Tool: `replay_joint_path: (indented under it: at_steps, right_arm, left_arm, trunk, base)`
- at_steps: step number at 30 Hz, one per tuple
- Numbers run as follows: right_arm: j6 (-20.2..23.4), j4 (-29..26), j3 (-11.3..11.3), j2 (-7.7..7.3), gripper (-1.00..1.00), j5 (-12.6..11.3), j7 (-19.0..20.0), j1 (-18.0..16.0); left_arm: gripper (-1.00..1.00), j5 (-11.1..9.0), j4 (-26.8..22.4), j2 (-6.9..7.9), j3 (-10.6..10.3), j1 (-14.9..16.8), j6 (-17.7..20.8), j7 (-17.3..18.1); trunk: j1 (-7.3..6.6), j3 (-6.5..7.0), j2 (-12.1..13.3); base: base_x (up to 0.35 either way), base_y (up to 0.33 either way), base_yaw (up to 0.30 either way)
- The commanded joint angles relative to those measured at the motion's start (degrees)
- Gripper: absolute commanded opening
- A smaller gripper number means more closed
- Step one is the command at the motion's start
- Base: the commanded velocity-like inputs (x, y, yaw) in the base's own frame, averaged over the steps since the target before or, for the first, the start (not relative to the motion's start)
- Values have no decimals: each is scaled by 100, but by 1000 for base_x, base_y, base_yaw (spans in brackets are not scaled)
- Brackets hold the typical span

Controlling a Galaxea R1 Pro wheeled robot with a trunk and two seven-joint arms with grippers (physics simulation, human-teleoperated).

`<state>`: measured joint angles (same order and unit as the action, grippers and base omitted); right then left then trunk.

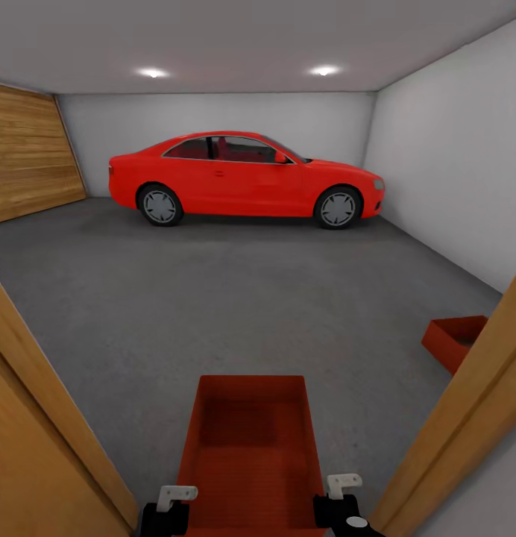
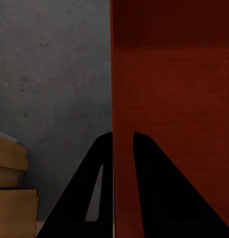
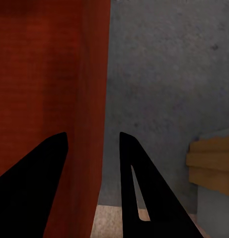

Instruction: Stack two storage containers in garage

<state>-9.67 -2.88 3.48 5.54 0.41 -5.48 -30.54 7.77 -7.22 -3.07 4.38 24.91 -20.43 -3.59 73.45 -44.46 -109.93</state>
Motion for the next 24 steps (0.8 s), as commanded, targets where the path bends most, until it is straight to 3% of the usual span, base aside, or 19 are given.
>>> replay_joint_path:
  at_steps: [1, 24]
  right_arm:
    - [-17, 7, -5, 0, -100, -15, -50, -5]
    - [-17, 7, -5, 0, -100, -15, -50, -5]
  left_arm:
    - [-100, 49, 0, -1, 160, 5, -22, -81]
    - [-100, 49, 1, -1, 160, 5, -22, -81]
  trunk:
    - [-1, -5, -2]
    - [-1, -5, -2]
  base:
    - [1, 1, 0]
    - [110, 0, 0]
